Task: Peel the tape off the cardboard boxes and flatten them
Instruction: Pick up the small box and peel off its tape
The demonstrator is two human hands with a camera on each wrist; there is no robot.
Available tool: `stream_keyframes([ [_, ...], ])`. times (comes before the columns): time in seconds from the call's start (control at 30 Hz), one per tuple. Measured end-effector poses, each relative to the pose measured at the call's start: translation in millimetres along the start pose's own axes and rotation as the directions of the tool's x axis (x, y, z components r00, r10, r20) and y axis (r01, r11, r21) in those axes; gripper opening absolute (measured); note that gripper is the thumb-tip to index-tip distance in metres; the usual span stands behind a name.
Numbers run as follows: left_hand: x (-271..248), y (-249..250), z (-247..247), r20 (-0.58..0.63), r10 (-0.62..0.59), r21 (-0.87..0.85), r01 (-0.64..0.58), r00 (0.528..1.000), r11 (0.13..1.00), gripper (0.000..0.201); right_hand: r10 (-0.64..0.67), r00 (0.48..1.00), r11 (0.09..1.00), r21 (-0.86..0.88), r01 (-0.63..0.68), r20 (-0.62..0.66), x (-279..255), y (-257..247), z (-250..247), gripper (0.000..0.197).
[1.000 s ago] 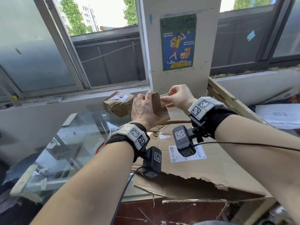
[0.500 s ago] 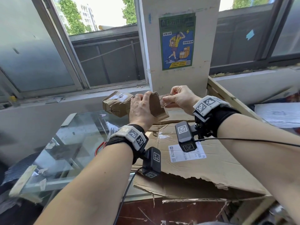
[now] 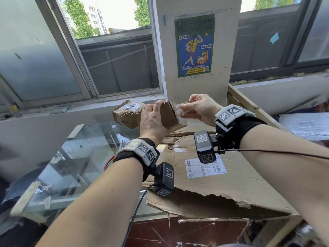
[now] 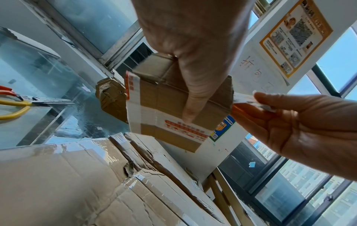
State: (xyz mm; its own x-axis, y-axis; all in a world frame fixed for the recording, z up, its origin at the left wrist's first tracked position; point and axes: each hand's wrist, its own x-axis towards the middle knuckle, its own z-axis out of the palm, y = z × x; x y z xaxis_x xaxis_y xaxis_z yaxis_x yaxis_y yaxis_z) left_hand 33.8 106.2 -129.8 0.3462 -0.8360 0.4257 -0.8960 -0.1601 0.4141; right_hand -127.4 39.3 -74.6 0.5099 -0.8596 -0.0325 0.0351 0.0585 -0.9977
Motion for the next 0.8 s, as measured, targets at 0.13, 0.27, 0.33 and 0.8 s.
stream_keyframes([
  [0.13,2,6,0,-0.040,-0.041,0.287,0.051,0.998,0.957,0.089,-0.010,1.000,1.000,-0.023,0.010,0.011,0,2,5,0.029],
  [0.27,5,9,2,-0.060,0.005,0.269,0.011,0.998,0.963,0.086,-0.028,1.000,1.000,-0.014,0.028,0.008,-2,2,6,0.031],
  [0.33,3,13,1,-0.019,-0.019,0.146,0.022,1.000,0.989,0.095,-0.044,0.999,0.998,-0.047,0.045,0.025,-3,0,6,0.030],
  [0.8,-4,25,-6,0.015,-0.017,-0.072,0.018,1.000,0.997,0.098,-0.032,0.993,0.999,-0.001,0.033,0.112,-4,1,7,0.032],
])
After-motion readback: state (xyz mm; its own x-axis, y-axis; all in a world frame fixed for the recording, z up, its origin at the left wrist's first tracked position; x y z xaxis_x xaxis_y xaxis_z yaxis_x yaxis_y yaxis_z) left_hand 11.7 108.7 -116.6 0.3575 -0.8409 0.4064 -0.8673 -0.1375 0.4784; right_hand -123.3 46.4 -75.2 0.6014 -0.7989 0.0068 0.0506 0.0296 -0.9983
